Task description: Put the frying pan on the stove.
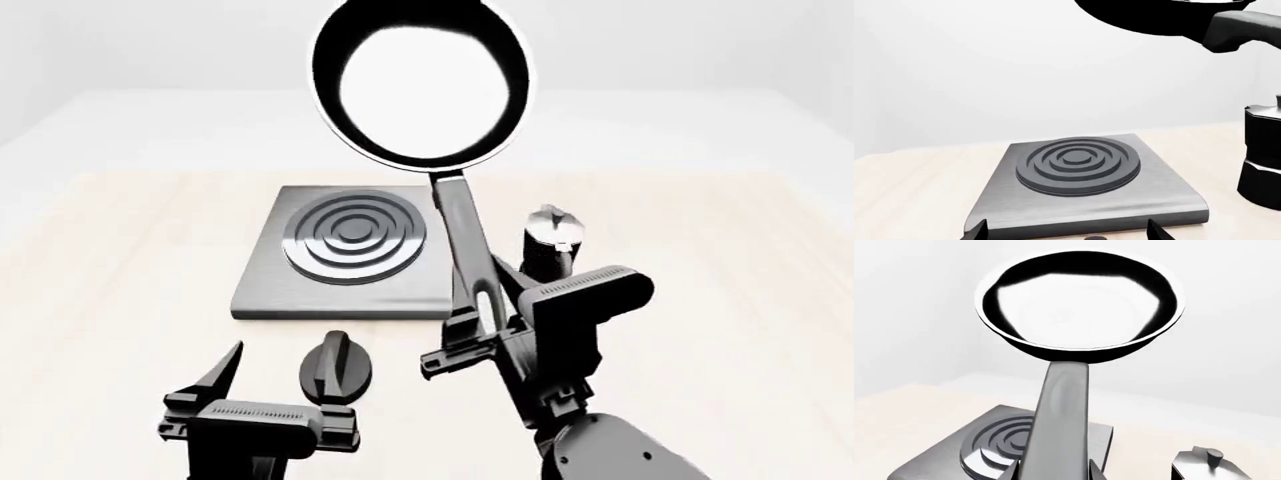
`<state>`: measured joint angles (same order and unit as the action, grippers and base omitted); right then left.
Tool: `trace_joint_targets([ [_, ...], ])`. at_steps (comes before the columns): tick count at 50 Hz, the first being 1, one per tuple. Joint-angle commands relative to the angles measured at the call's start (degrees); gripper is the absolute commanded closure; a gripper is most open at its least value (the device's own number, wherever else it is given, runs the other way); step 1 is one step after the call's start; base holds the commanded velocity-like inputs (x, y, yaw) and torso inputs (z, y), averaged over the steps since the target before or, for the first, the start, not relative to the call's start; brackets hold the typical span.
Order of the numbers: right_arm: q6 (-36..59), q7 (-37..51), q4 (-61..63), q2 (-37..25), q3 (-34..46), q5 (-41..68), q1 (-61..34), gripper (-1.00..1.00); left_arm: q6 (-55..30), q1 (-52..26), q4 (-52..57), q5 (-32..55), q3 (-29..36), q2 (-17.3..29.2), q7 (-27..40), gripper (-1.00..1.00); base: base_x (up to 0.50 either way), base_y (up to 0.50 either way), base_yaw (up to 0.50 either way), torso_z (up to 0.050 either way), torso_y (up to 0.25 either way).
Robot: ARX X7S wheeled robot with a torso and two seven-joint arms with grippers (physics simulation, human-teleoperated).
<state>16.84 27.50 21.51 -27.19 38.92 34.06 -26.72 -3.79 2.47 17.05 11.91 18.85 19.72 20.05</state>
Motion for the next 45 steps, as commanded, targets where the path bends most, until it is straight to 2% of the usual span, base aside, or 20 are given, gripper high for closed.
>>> trace_joint_targets([
  [1,0.7,-4.3,-0.6,-0.2,0.0,-2.1,-3.4,1.0,0.2,0.0,-0.2,0.1,0.2,0.1,0.2,-1.0,0.0,0.0,0.0,0.0,0.011],
  [22,3.2,-10.6,-8.3,0.5,1.3,-0.5,-9.0,1.0,0.7,-0.4,-1.3,0.2,0.3,0.1,0.4,-1.0,0.0,0.0,0.0,0.0,0.002],
  [35,6.6,-14.3,-13.1,1.7,2.1,1.6,-13.4,1.0,-0.4,-0.4,0.2,0.5,0.3,0.7,0.8,-1.0,0.0,0.0,0.0,0.001,0.002],
  [37,10.1,-14.1,-13.7,1.8,2.8,2.5,-15.0,1.0,-0.3,-0.4,0.2,0.5,0.4,0.7,0.8,-1.0,0.0,0.0,0.0,0.0,0.005],
  [41,8.4,-15.3,-15.0,2.4,2.1,2.6,-15.3,1.0,-0.3,-0.5,0.0,0.5,0.5,0.7,0.8,-1.0,0.0,0.0,0.0,0.0,0.0],
  [42,11.3,-14.5,-15.1,2.4,2.5,3.4,-16.3,1.0,-0.3,-0.5,0.0,0.5,0.5,0.7,0.8,-1.0,0.0,0.0,0.0,0.0,0.01],
  [45,10.0,-16.0,-16.3,3.0,1.3,4.8,-16.6,1.0,-0.1,-0.5,-0.2,0.6,0.4,0.7,0.8,-1.0,0.0,0.0,0.0,0.0,0.0],
])
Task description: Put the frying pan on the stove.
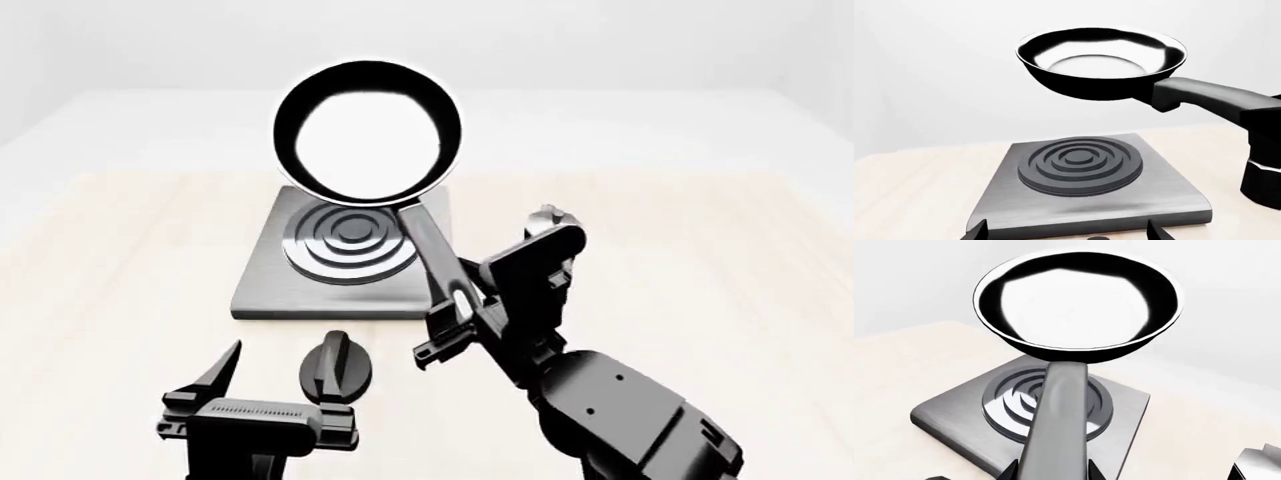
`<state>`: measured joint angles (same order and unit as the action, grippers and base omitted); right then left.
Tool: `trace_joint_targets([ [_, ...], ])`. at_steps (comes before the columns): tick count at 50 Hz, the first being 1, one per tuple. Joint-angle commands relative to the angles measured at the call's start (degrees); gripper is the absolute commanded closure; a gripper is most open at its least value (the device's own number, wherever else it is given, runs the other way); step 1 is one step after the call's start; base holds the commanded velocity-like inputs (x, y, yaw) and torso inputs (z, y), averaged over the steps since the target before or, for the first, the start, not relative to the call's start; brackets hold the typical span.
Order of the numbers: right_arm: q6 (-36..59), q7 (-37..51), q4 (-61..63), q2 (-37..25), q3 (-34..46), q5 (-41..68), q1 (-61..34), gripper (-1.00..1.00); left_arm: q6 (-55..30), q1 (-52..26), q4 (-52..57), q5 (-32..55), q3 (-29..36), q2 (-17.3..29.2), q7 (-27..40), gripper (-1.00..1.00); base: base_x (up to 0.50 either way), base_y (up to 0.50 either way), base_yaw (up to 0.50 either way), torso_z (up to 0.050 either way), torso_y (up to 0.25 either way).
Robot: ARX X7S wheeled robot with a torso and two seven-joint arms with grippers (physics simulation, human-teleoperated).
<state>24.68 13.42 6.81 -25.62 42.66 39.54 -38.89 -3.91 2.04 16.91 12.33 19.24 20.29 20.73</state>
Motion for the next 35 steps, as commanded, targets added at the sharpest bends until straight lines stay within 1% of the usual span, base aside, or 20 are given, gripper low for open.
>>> trace_joint_targets([
  [1,2.3,-2.1,-1.6,1.5,-2.3,-0.7,-4.6,1.0,0.1,0.0,-0.1,0.2,0.0,0.1,0.1,-1.0,0.0,0.0,0.0,0.0,0.0],
  [4,4.0,-2.7,-2.8,2.0,-2.0,0.1,-6.0,1.0,0.0,0.0,0.1,0.2,0.0,0.2,0.2,-1.0,0.0,0.0,0.0,0.0,0.003],
  [5,6.8,-1.9,-2.9,2.0,-1.4,0.5,-7.1,1.0,0.0,0.0,0.0,0.2,0.0,0.2,0.3,-1.0,0.0,0.0,0.0,0.0,0.0],
  [7,5.1,-2.7,-3.5,2.3,-2.0,0.6,-7.0,1.0,0.1,0.1,0.1,0.3,0.0,0.2,0.3,-1.0,0.0,0.0,0.0,0.0,0.005],
  [18,8.0,-3.7,-6.5,3.4,-1.8,2.1,-9.5,1.0,0.6,0.1,-0.5,0.3,0.2,0.2,0.4,-1.0,0.0,0.0,0.0,0.001,0.002],
  [35,9.2,-5.8,-12.0,5.8,-0.3,1.8,-12.0,1.0,0.5,0.1,0.0,0.7,0.1,0.6,0.5,-1.0,0.0,0.0,0.0,0.001,0.002],
])
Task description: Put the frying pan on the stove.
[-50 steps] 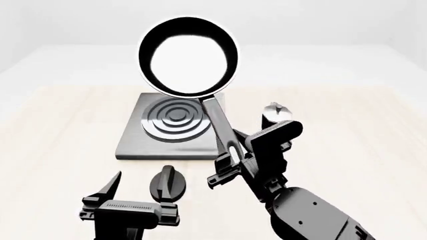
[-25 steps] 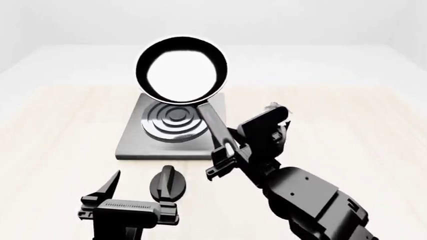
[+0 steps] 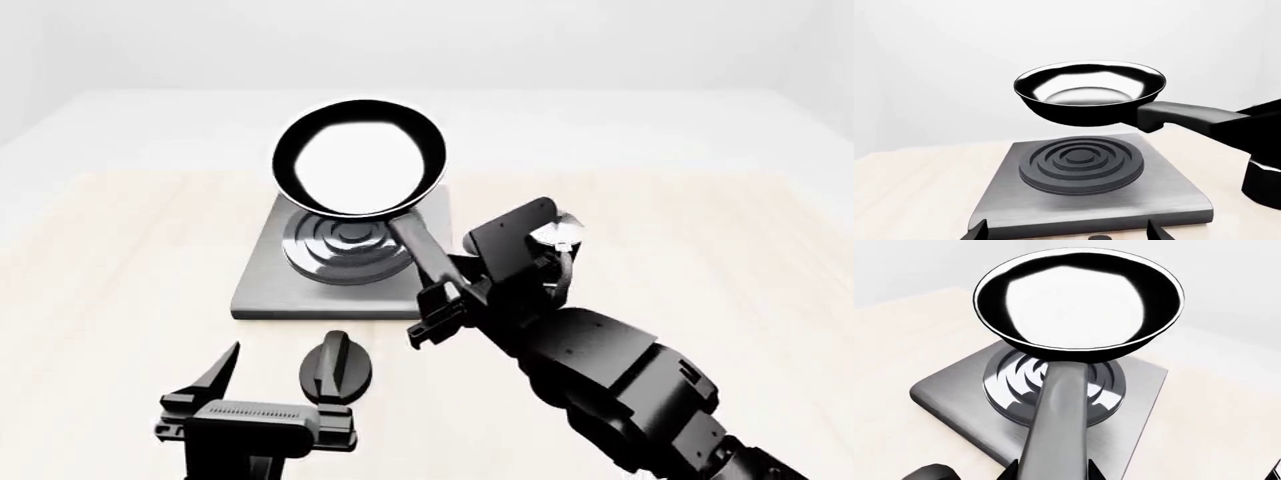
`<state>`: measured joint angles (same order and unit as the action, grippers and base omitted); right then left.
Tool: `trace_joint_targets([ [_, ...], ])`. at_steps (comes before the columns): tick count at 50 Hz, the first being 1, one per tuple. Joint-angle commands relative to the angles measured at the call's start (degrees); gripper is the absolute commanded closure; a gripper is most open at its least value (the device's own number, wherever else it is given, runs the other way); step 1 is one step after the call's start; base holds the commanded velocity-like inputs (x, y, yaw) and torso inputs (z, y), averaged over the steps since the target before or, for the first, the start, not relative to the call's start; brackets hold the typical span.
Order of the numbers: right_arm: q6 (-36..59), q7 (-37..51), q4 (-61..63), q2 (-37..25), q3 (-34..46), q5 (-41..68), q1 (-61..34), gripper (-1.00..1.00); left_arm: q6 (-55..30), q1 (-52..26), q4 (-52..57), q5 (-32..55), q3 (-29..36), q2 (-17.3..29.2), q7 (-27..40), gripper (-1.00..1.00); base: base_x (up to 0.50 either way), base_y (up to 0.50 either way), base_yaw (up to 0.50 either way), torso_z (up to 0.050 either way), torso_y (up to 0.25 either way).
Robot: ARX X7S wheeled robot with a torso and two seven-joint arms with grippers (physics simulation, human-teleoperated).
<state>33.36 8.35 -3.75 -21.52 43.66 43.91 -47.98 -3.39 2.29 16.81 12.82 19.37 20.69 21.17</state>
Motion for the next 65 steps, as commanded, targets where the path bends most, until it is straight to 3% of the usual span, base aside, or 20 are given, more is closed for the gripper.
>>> trace_joint_targets([
  [1,0.5,-0.9,-1.6,1.8,-1.2,-2.6,-3.0,1.0,-0.1,-0.2,0.0,0.2,0.1,0.2,0.1,-1.0,0.0,0.0,0.0,0.0,0.0],
  [33,9.9,-0.9,-4.1,3.3,-0.5,1.3,-9.2,1.0,0.1,0.0,0.2,0.2,0.6,0.4,0.5,-1.0,0.0,0.0,0.0,0.0,0.002],
  [65,9.5,-1.1,-6.4,4.6,1.1,0.8,-8.3,1.0,0.1,-0.1,0.3,0.5,0.8,0.9,0.9,-1.0,0.0,0.0,0.0,0.001,0.002],
])
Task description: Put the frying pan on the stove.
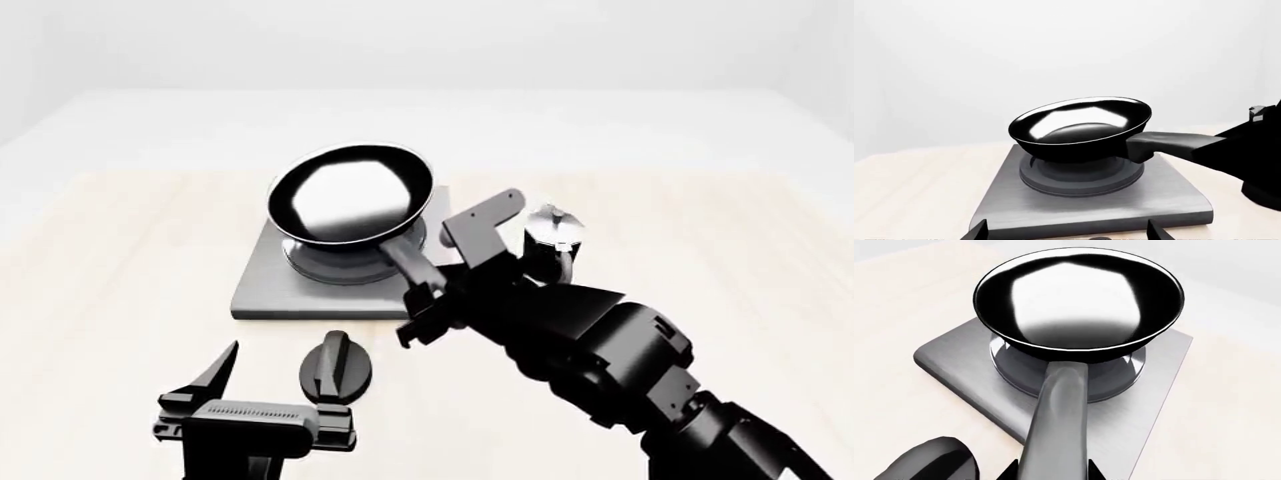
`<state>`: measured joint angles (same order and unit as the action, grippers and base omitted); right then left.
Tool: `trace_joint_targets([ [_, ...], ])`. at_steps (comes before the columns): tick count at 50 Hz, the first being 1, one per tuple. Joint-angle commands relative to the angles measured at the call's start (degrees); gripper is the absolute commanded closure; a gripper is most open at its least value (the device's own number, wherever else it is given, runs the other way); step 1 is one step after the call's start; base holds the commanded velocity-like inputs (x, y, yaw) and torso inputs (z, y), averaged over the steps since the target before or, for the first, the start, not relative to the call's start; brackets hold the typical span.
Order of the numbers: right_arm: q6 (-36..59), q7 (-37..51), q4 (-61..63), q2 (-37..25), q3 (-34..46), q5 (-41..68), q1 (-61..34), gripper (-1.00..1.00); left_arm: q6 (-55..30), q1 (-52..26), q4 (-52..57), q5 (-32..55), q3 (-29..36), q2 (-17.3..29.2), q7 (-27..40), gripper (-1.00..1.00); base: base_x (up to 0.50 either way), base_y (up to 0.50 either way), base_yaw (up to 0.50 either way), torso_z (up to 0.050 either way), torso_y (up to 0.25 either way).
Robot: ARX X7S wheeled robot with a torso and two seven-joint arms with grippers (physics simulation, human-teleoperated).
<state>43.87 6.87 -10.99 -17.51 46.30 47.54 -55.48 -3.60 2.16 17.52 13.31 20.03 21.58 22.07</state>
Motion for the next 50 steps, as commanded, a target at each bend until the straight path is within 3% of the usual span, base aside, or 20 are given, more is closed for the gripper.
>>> trace_joint_targets([
  [1,-1.4,0.2,0.4,0.7,-1.4,-3.1,-0.6,1.0,0.4,0.1,-0.4,0.1,0.1,0.1,0.1,-1.0,0.0,0.0,0.0,0.0,0.011],
  [50,-9.1,-4.6,-12.7,5.0,0.9,-7.1,-1.6,1.0,1.4,-0.6,-2.8,0.4,0.6,0.0,0.3,-1.0,0.0,0.0,0.0,0.0,0.002],
])
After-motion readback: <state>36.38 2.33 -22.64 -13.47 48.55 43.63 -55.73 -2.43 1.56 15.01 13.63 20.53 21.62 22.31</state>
